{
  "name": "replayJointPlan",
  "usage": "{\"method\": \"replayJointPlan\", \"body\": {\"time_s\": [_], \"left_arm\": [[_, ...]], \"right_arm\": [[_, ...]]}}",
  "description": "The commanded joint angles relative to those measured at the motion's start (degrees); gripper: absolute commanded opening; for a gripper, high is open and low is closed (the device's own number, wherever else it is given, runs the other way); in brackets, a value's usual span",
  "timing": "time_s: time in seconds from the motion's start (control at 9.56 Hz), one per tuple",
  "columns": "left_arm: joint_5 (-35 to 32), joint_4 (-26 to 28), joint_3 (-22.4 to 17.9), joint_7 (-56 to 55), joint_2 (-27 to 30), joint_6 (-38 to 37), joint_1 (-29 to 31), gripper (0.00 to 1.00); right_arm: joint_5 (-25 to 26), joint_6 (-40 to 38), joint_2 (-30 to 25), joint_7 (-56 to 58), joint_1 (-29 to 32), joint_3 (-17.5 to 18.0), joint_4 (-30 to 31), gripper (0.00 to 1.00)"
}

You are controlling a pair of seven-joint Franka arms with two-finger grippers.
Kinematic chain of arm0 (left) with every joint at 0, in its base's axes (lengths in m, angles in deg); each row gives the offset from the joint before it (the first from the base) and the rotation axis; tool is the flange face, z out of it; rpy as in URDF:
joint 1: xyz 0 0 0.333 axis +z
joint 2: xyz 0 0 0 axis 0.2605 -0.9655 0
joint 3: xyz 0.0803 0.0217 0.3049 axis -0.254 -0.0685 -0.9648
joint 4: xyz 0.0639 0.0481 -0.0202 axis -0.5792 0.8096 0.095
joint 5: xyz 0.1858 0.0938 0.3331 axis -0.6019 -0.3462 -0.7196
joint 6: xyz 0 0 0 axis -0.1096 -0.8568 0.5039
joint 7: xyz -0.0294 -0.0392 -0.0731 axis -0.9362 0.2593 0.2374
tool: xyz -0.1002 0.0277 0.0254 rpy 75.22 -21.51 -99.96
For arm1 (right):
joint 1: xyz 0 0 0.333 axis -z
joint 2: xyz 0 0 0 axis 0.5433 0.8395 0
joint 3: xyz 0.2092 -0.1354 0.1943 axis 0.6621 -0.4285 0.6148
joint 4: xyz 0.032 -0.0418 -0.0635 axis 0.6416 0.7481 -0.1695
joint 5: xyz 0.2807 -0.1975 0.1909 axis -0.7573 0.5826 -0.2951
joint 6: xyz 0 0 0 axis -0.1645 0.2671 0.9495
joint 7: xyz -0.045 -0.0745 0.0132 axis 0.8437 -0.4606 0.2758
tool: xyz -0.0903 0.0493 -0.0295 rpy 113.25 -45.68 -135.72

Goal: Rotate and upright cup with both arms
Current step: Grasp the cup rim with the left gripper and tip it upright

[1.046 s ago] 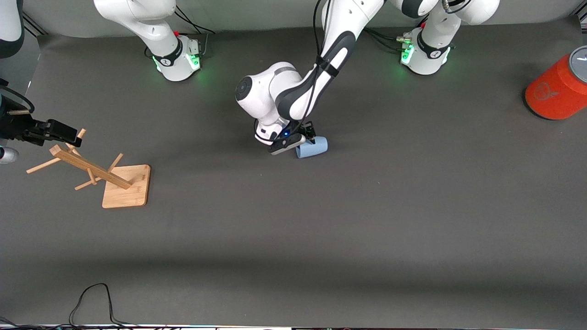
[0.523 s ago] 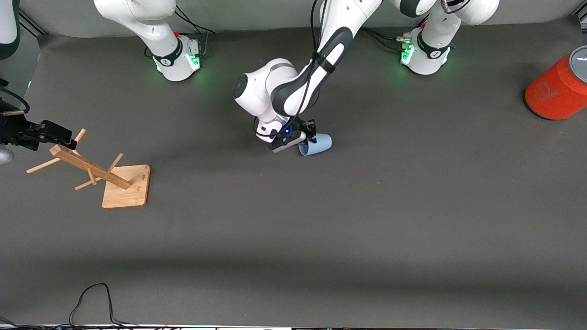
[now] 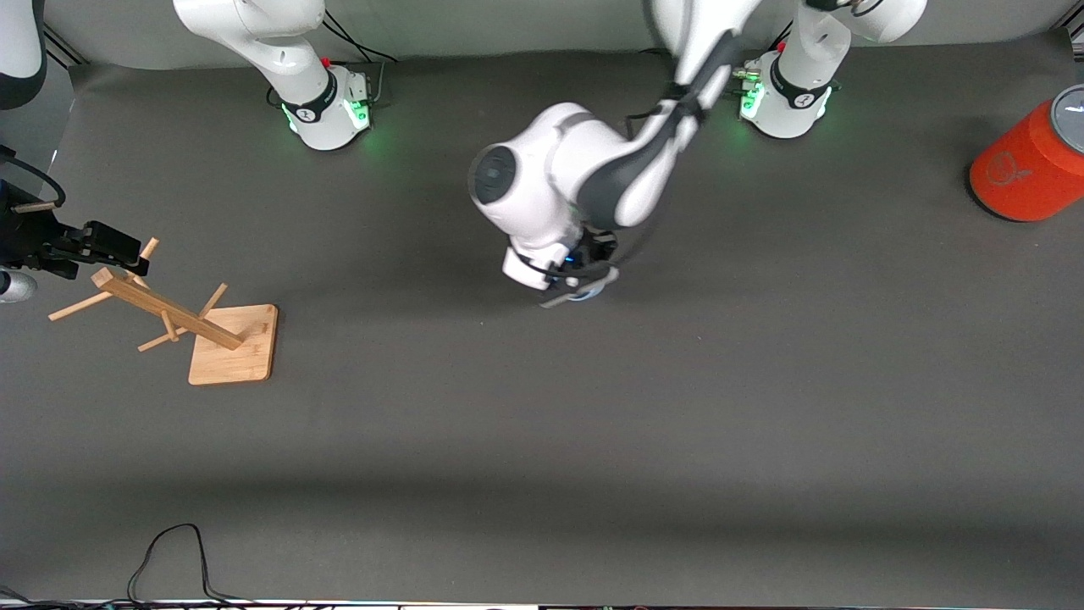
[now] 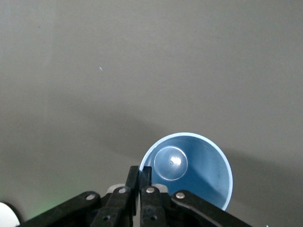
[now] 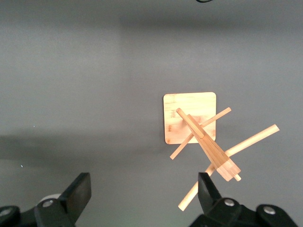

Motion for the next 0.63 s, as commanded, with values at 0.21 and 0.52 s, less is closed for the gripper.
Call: {"method": "replayJointPlan", "body": {"time_s": [0.21,0.52], "left_arm": [[7.9,38.0,0.2,0.1,28.1,26.6,4.5,0.00],[9.5,43.7,0.4,-11.9,28.9,40.2,3.7,0.00]], "right_arm": [[0.3,-0.4,-0.1,1.2,0.0,0.0,-1.2,1.00],[0.4,-0.4,0.0,1.2,-0.3,0.1,-1.4,1.00]]}}
